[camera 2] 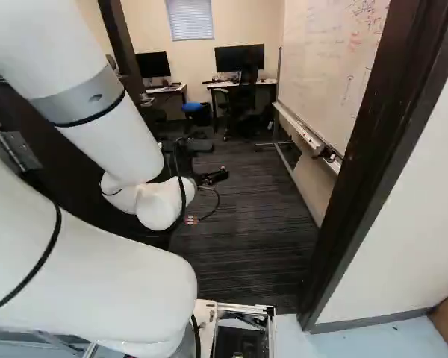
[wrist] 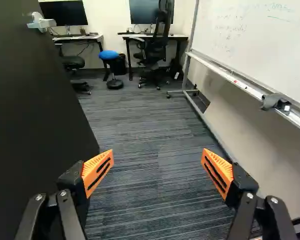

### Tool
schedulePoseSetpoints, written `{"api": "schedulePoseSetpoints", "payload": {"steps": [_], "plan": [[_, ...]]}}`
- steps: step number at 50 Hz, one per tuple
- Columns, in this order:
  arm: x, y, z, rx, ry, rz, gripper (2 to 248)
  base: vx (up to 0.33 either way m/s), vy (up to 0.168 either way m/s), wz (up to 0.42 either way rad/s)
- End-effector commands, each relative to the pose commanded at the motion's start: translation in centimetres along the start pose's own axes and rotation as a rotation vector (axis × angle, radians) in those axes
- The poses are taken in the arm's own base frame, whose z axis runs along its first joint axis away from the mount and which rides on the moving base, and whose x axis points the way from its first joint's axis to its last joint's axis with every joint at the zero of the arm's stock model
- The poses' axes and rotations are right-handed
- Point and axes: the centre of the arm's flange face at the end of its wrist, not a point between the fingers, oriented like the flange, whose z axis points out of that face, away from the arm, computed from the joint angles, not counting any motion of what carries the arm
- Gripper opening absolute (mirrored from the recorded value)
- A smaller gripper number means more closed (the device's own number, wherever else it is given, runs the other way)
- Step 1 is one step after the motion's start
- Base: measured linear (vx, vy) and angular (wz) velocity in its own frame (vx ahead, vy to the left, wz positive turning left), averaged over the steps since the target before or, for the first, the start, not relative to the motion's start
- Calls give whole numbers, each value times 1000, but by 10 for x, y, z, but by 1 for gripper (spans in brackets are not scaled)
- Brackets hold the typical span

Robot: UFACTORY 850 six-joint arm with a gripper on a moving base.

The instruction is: Open the door and move inside

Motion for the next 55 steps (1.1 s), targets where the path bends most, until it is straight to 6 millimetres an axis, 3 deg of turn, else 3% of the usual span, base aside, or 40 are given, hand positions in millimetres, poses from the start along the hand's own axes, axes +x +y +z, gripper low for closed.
{"api": "schedulePoseSetpoints", "payload": {"steps": [26, 55], "plan": [[0, 0, 0, 0, 0, 0, 247, 182, -24, 2], [0, 0, 0, 0, 0, 0, 247, 170, 1, 157]]}}
